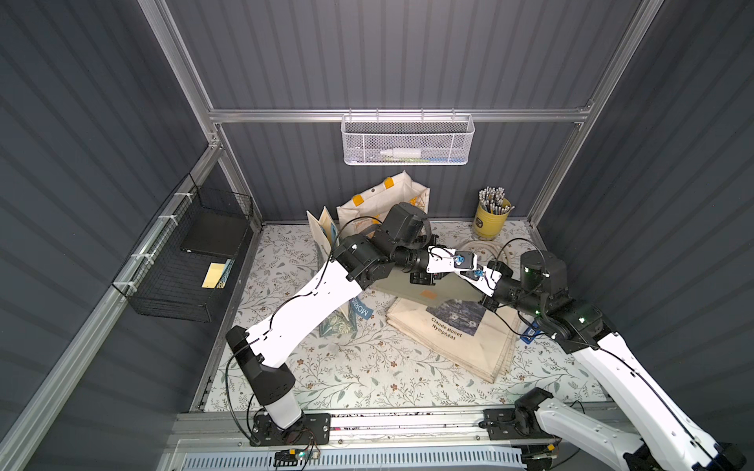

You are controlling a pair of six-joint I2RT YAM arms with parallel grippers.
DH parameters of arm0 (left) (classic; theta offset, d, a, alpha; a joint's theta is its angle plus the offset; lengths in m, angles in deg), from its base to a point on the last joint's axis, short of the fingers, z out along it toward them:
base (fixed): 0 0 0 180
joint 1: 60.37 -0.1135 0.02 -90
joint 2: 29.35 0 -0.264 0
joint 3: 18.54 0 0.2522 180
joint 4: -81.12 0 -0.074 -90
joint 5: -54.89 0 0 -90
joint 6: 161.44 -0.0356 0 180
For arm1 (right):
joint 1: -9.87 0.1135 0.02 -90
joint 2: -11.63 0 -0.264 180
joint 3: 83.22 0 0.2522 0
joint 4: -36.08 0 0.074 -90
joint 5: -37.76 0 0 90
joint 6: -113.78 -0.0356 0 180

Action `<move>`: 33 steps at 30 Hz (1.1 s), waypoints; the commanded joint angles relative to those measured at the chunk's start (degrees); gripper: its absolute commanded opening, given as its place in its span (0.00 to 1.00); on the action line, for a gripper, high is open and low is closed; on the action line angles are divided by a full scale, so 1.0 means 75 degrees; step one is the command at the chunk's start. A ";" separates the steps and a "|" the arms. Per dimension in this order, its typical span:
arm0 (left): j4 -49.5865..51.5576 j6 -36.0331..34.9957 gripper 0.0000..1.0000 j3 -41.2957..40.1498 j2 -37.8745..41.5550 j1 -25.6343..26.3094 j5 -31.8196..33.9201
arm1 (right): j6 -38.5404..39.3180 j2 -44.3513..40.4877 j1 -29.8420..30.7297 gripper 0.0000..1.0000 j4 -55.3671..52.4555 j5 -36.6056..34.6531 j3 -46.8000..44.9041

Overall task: Put away the canvas bag
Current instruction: Press the canvas bag.

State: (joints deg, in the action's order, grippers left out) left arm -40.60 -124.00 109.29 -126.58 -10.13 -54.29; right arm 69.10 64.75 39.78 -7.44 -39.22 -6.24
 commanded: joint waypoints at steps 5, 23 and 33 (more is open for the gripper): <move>0.0686 -0.0295 0.00 0.0328 -0.0265 -0.0216 -0.0013 | -0.0280 -0.0285 0.0078 0.00 0.1364 0.0559 0.0137; -0.0774 0.0895 0.00 -0.0128 0.0840 -0.1497 -0.1556 | -0.2760 -0.0813 -0.0566 0.70 0.1356 0.0862 0.0273; -0.1376 0.1120 0.00 -0.0067 0.1087 -0.1659 -0.1872 | -0.3708 -0.1560 -0.2252 0.98 0.1522 0.2209 -0.0508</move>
State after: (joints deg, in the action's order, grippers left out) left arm -46.31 -116.78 107.27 -121.64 -22.10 -66.22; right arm 45.13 54.39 25.77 2.62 -27.86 -8.16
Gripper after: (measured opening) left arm 0.109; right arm 0.975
